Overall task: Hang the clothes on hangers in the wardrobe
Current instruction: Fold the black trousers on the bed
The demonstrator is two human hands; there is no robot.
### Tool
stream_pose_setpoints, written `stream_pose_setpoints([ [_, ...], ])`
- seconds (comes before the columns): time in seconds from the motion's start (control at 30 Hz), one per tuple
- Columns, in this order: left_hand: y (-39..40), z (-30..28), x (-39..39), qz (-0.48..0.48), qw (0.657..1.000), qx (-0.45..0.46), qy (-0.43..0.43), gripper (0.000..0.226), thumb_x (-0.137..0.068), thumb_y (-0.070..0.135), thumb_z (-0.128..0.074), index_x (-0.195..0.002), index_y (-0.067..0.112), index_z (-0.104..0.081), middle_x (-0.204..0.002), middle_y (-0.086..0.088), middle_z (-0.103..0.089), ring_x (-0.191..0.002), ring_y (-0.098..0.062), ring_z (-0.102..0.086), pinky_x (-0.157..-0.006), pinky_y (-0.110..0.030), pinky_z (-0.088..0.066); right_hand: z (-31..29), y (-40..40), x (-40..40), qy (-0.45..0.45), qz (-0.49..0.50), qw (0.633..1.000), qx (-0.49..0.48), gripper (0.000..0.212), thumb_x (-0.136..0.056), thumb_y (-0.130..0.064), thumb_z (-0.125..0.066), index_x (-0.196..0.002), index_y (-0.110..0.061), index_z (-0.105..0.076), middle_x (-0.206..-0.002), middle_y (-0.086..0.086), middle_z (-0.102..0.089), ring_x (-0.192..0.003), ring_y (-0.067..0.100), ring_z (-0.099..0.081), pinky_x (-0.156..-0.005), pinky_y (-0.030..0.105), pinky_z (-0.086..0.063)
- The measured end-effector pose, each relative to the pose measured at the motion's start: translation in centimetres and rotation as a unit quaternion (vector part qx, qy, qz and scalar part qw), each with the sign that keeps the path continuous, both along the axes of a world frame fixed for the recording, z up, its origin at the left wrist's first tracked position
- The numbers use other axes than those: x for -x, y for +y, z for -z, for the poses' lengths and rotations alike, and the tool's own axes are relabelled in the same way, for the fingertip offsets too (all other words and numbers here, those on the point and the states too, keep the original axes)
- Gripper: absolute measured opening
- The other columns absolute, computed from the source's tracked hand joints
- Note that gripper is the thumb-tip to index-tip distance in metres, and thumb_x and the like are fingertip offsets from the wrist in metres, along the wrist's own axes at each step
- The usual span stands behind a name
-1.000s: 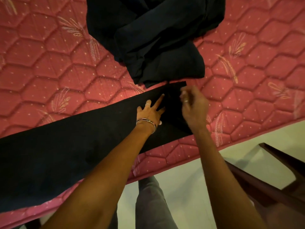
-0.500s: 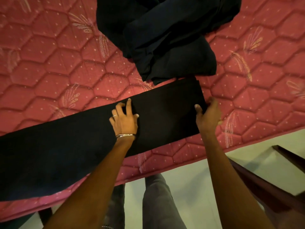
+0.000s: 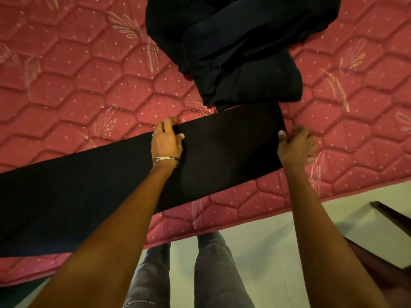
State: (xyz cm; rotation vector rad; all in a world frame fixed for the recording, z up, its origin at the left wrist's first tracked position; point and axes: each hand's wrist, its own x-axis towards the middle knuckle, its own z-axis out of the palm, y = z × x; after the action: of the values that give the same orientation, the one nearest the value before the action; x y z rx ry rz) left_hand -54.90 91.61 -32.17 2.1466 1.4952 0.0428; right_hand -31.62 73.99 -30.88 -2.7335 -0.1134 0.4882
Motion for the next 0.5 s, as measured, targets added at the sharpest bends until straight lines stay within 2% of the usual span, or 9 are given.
stream_pose_setpoints([
  [0.07,-1.4,0.3,1.1,0.029,0.999,-0.029,0.017,0.037,-0.077,0.013,-0.072,-0.109,0.004,-0.056,-0.105,-0.022,-0.053,-0.09,-0.04,-0.054,-0.073,-0.049,-0.047,-0.7,0.1,1.9,-0.014,0.099,0.991,0.089,0.062,-0.089,-0.044,-0.062,-0.133,-0.008,-0.038,-0.135,0.021,-0.039,-0.127,0.038,-0.035,-0.099,0.054,-0.036],
  [0.13,-3.8,0.4,2.7,0.053,0.994,-0.067,0.075,0.041,-0.074,0.024,-0.075,-0.11,0.012,-0.058,-0.11,-0.018,-0.053,-0.095,-0.038,-0.051,-0.074,-0.048,-0.046,-1.3,-0.3,4.3,0.007,0.168,0.983,0.073,0.075,-0.087,-0.049,-0.062,-0.139,-0.006,-0.03,-0.139,0.021,-0.037,-0.129,0.037,-0.036,-0.103,0.048,-0.037],
  [0.2,-6.6,0.7,4.6,0.092,0.986,-0.077,0.118,0.048,-0.077,0.037,-0.068,-0.12,0.021,-0.056,-0.127,-0.011,-0.049,-0.109,-0.034,-0.046,-0.083,-0.052,-0.043,-1.0,-0.5,7.5,0.114,0.23,0.965,-0.049,0.086,-0.084,-0.047,-0.068,-0.142,0.0,-0.024,-0.14,0.02,-0.041,-0.129,0.035,-0.041,-0.103,0.037,-0.037],
  [0.27,-8.9,1.1,6.5,0.157,0.977,-0.027,0.139,0.065,-0.08,0.046,-0.06,-0.14,0.029,-0.04,-0.151,-0.004,-0.03,-0.132,-0.034,-0.033,-0.096,-0.06,-0.036,-0.4,-0.5,10.4,0.196,0.316,0.914,-0.164,0.09,-0.077,-0.039,-0.078,-0.141,-0.001,-0.027,-0.137,0.017,-0.047,-0.127,0.032,-0.047,-0.101,0.032,-0.041],
  [0.3,-9.7,1.5,7.3,0.184,0.973,0.019,0.139,0.075,-0.083,0.048,-0.057,-0.148,0.033,-0.024,-0.158,0.001,-0.014,-0.142,-0.033,-0.019,-0.102,-0.064,-0.028,-0.2,-0.3,11.4,0.211,0.351,0.891,-0.195,0.088,-0.073,-0.035,-0.081,-0.138,-0.002,-0.033,-0.132,0.014,-0.051,-0.123,0.03,-0.05,-0.099,0.031,-0.044],
  [0.37,-10.2,2.0,8.5,0.206,0.965,0.116,0.115,0.089,-0.086,0.047,-0.056,-0.149,0.036,0.005,-0.157,0.01,0.016,-0.145,-0.027,0.012,-0.108,-0.066,-0.009,-0.1,0.0,12.8,0.238,0.398,0.856,-0.228,0.077,-0.069,-0.03,-0.084,-0.13,-0.004,-0.045,-0.117,0.01,-0.06,-0.111,0.028,-0.058,-0.092,0.035,-0.05],
  [0.43,-9.9,1.8,9.0,0.217,0.959,0.159,0.095,0.091,-0.088,0.047,-0.055,-0.145,0.036,0.015,-0.153,0.014,0.027,-0.14,-0.021,0.023,-0.11,-0.063,-0.001,0.1,-0.4,13.0,0.273,0.417,0.832,-0.242,0.06,-0.072,-0.028,-0.083,-0.117,-0.007,-0.05,-0.099,0.006,-0.062,-0.09,0.025,-0.061,-0.08,0.037,-0.054],
  [0.5,-9.0,1.4,9.4,0.251,0.95,0.155,0.104,0.087,-0.089,0.049,-0.052,-0.147,0.037,0.012,-0.153,0.014,0.027,-0.14,-0.019,0.024,-0.112,-0.06,-0.002,-0.5,-0.6,13.0,0.289,0.418,0.821,-0.26,0.048,-0.075,-0.024,-0.081,-0.109,-0.008,-0.05,-0.09,0.003,-0.061,-0.075,0.019,-0.058,-0.063,0.032,-0.053],
])
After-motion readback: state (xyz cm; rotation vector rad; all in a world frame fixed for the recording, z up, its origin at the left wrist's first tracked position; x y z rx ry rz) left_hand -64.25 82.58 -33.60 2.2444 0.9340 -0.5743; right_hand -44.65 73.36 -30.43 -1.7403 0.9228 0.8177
